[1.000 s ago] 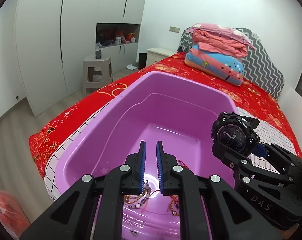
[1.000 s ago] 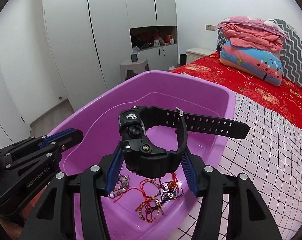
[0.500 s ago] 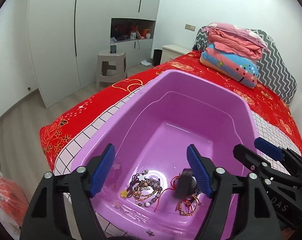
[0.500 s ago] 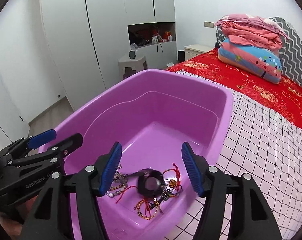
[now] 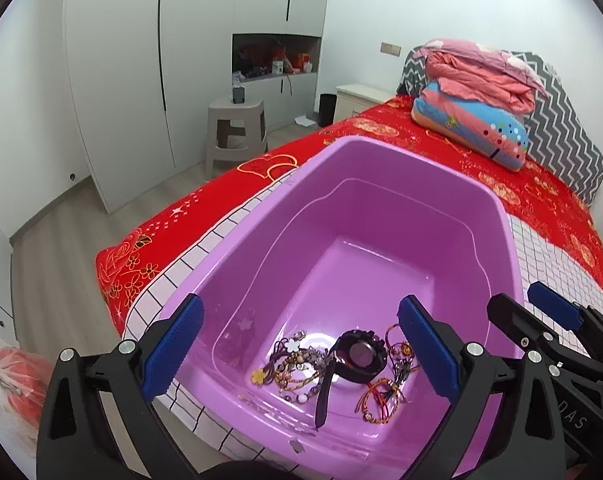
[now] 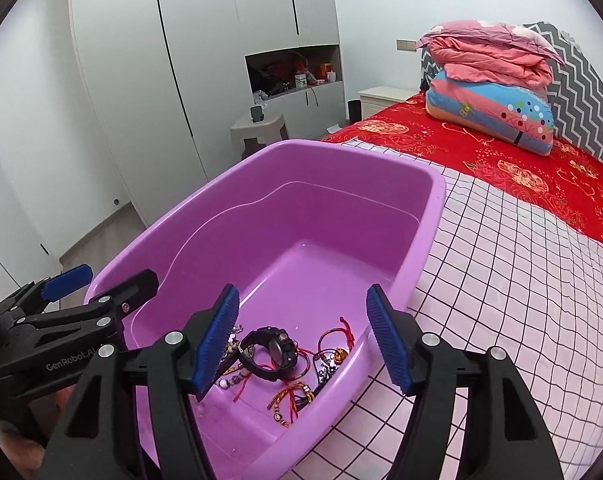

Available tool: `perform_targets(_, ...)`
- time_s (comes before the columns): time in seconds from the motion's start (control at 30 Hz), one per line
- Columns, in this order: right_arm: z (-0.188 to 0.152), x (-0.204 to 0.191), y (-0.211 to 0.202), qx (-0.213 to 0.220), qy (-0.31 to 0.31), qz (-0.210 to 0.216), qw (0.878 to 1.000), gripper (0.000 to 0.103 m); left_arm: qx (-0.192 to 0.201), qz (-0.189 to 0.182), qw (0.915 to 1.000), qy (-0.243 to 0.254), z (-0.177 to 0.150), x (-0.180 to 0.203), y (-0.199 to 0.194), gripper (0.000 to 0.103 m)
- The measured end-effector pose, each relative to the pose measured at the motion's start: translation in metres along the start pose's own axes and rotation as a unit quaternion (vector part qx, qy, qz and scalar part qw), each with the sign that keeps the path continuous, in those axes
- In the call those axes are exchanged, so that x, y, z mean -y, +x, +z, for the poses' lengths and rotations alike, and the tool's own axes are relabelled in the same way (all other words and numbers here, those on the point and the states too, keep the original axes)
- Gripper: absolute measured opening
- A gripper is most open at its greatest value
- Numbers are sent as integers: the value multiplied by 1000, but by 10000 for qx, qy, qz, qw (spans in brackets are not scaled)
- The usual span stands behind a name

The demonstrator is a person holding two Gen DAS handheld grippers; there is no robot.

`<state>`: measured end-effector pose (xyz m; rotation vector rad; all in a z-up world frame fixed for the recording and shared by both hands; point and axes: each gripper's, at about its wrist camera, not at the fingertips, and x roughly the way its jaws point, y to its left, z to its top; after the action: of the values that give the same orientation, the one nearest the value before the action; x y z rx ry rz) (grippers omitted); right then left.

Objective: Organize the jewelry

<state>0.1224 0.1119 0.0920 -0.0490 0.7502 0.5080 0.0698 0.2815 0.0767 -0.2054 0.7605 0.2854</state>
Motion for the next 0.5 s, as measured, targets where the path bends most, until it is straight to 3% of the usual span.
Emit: perform_targets(0.5,-6,9,-24,-224,261,-178,9993,65,-424,284,9985,202,-3,12,-18,97)
